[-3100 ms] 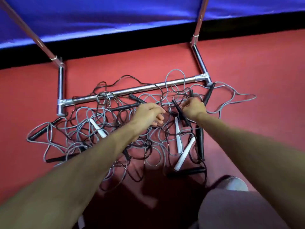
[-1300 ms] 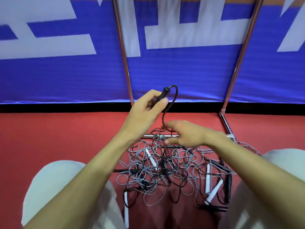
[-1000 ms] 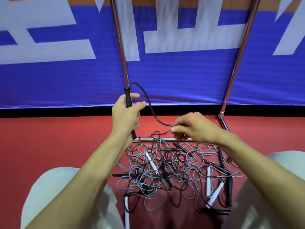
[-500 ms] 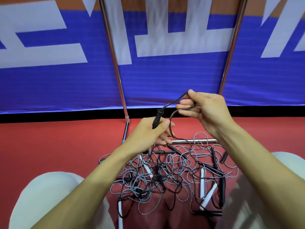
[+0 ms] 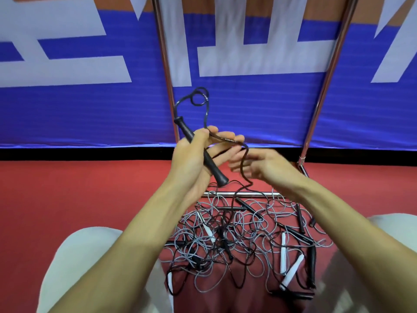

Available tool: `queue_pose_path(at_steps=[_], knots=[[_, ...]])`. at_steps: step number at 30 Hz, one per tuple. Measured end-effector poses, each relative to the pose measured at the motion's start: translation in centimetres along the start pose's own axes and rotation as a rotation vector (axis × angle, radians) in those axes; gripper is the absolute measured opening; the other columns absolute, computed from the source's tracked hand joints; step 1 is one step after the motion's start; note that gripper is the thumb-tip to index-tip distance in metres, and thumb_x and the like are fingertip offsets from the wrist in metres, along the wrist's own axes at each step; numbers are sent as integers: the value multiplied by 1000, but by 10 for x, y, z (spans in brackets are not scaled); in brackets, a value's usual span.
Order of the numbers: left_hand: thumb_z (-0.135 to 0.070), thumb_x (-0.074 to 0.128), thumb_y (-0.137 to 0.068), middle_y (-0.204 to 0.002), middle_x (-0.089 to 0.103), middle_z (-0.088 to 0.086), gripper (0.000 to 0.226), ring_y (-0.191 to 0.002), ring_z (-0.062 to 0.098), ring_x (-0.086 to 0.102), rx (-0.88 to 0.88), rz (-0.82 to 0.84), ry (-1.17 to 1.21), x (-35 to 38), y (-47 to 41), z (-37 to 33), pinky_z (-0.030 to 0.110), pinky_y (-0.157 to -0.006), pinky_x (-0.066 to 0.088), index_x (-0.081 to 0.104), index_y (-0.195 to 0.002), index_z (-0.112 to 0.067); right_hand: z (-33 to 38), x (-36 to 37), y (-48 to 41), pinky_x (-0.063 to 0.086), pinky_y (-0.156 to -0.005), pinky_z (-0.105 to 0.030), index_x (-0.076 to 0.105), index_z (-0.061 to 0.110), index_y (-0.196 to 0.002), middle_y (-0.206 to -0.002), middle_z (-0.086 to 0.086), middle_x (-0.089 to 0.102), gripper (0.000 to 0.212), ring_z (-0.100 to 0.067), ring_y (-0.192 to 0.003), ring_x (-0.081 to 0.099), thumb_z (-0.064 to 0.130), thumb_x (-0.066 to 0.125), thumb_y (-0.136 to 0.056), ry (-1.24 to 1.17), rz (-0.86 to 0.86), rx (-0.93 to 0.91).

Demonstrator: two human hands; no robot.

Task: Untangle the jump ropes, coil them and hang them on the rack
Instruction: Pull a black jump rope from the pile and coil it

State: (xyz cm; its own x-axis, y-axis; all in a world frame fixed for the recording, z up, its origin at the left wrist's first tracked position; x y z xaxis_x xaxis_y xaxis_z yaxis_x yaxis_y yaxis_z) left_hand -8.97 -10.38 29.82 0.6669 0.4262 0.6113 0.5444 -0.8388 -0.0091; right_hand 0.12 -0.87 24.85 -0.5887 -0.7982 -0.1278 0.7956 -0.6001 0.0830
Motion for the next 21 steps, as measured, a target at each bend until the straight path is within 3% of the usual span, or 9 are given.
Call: queue_pose_path(at_steps=[1,3,5,8,10,12,15,18,21], knots=[[-7,34,-103,-71,69,13,22,-76,29,74,5,-14,61,-2,-1,-5,35,-67,61,49,-87,-6,-5,11,0,49,-82,-22,68,17,-91,-98,-2,71,35,-11,-94,65,-3,45,-72,159,100,-2],[-6,35,-101,-75,70,14,20,-80,30,74,7,-40,169,-7,-4,-10,36,-71,61,49,-87,-6,-18,27,0,46,-88,-22,70,20,-94,-102,5,70,26,-7,-98,63,4,53,-83,489,230,-11],[-6,35,-101,-79,70,15,18,-82,30,74,15,-69,261,-14,-7,-14,37,-73,61,49,-89,-6,-25,28,-3,45,-84,-20,70,19,-96,-96,10,69,20,-1,-88,61,11,52,-95,700,214,-47],[-8,36,-103,-84,71,17,18,-84,30,74,43,-152,337,-30,-12,-15,38,-75,61,50,-92,-5,-25,18,-6,54,-82,-32,64,17,-88,-91,-4,69,21,-16,-85,66,9,48,-98,550,92,-24],[-11,35,-105,-87,72,15,20,-90,28,73,55,-197,319,-41,-15,-15,36,-73,61,51,-93,-5,-20,11,-4,59,-74,-30,59,11,-84,-87,-12,68,19,-24,-80,70,5,48,-98,350,33,1],[-16,37,-106,-98,73,13,22,-100,26,71,49,-226,197,-51,-17,-12,34,-70,61,54,-97,-7,-6,0,0,60,-64,-28,59,9,-83,-81,-15,69,17,-28,-72,72,5,50,-97,277,-48,-48],[-16,45,-103,-109,71,11,17,-102,22,70,6,-193,-116,-50,-16,-1,34,-79,59,60,-106,-10,19,-17,9,57,-52,-28,60,7,-85,-71,-14,69,18,-26,-55,67,7,47,-98,123,-178,-163],[-18,46,-103,-110,72,6,19,-102,17,70,-52,-37,-486,-33,-11,20,29,-85,56,65,-105,-17,38,-34,19,47,-42,-21,61,7,-88,-61,-7,66,23,-17,-43,60,13,42,-101,-62,-288,-258],[-12,50,-101,-105,73,6,23,-99,16,69,-1,190,-950,-14,-8,34,24,-87,53,69,-105,-22,44,-54,25,38,-37,-18,61,6,-90,-53,-1,62,27,-12,-37,52,17,40,-102,-251,-378,-271]])
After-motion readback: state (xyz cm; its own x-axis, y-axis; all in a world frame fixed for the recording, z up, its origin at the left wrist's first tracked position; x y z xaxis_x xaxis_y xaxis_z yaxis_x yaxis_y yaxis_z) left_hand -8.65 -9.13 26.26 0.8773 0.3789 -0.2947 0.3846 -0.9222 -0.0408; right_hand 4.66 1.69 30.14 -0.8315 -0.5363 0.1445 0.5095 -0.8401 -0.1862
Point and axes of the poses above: each hand's wrist, its own y-axis away from the middle knuckle, its own x-axis out of the palm, z = x × y, the point moved 8 cm from there along -y, towards the middle knuckle
